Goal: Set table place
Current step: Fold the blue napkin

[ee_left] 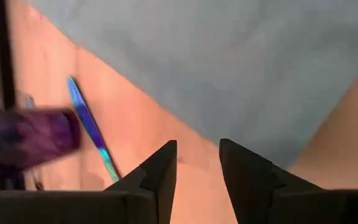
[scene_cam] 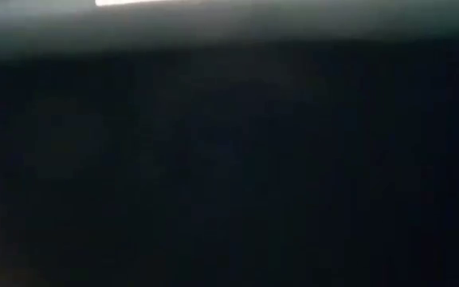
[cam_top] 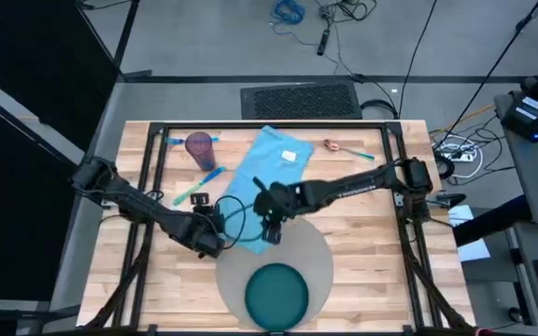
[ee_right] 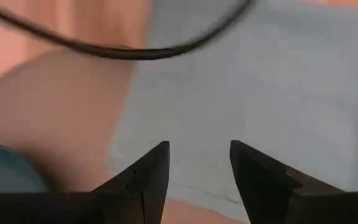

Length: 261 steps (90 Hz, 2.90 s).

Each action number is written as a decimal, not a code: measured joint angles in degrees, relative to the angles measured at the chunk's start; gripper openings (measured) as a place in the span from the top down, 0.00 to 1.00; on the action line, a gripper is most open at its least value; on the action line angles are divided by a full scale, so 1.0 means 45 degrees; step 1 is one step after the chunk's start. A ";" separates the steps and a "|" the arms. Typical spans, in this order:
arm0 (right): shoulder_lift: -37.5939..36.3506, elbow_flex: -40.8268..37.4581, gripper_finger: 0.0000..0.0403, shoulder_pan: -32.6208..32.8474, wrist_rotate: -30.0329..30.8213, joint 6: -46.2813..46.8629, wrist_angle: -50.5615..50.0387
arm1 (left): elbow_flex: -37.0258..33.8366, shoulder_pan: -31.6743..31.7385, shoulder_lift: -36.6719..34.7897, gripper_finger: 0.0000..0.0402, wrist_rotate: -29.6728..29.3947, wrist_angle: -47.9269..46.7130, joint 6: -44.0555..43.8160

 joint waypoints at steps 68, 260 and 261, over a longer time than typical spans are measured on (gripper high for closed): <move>0.2190 -0.0035 0.61 0.0135 0.0199 0.0891 0.0722 | -0.0165 -0.0189 -0.0005 0.73 0.0013 0.0782 -0.0450; 0.2210 -0.0011 0.69 0.1118 -0.0048 0.1912 0.0607 | -0.0150 -0.0199 -0.0010 0.73 0.0253 0.1389 -0.0432; 0.2210 -0.0011 0.69 0.1121 -0.0045 0.1909 0.0597 | -0.0153 -0.0199 -0.0010 0.73 0.0253 0.1390 -0.0432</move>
